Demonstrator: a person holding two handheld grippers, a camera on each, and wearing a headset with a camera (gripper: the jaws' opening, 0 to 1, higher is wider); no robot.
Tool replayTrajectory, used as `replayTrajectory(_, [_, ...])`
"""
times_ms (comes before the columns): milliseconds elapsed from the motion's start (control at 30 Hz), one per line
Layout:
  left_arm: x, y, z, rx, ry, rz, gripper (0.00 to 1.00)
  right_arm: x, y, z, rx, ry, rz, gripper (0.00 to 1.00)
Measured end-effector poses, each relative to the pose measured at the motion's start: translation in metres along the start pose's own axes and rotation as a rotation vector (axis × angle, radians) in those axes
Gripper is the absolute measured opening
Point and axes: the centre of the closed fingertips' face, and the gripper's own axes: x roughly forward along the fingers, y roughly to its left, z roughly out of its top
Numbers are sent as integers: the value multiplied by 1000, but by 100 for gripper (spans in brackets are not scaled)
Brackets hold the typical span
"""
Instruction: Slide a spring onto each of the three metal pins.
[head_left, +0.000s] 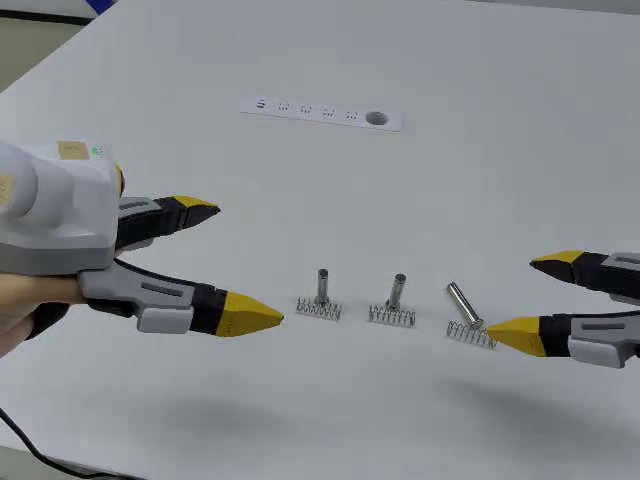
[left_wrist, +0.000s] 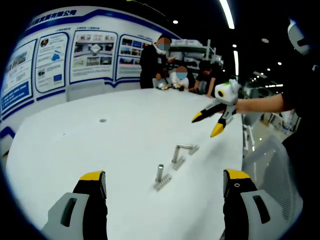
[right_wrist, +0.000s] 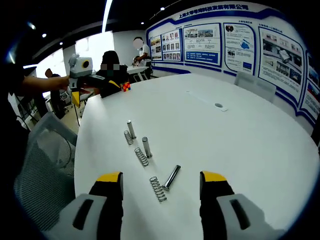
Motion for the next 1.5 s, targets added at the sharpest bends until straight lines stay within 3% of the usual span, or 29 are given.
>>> replayTrajectory(400, [4,-1,-8,-12,13,-11,99,26,-8,-8,-1,44,-4,55])
replayTrajectory(833, [6,2,-14,-28,23,-13,99,56,-22,-25,56,117,-31,44])
replayTrajectory(1000, [7,2,-19,-25,44,-19,99,64,-26,-28,60,139,-41,42])
replayTrajectory(1267, [7,4,-19,-35,36,-16,98,76,-27,-31,36,178,-41,36])
replayTrajectory(1500, [8,4,-22,-38,44,-23,98,80,-32,-33,57,196,-62,30])
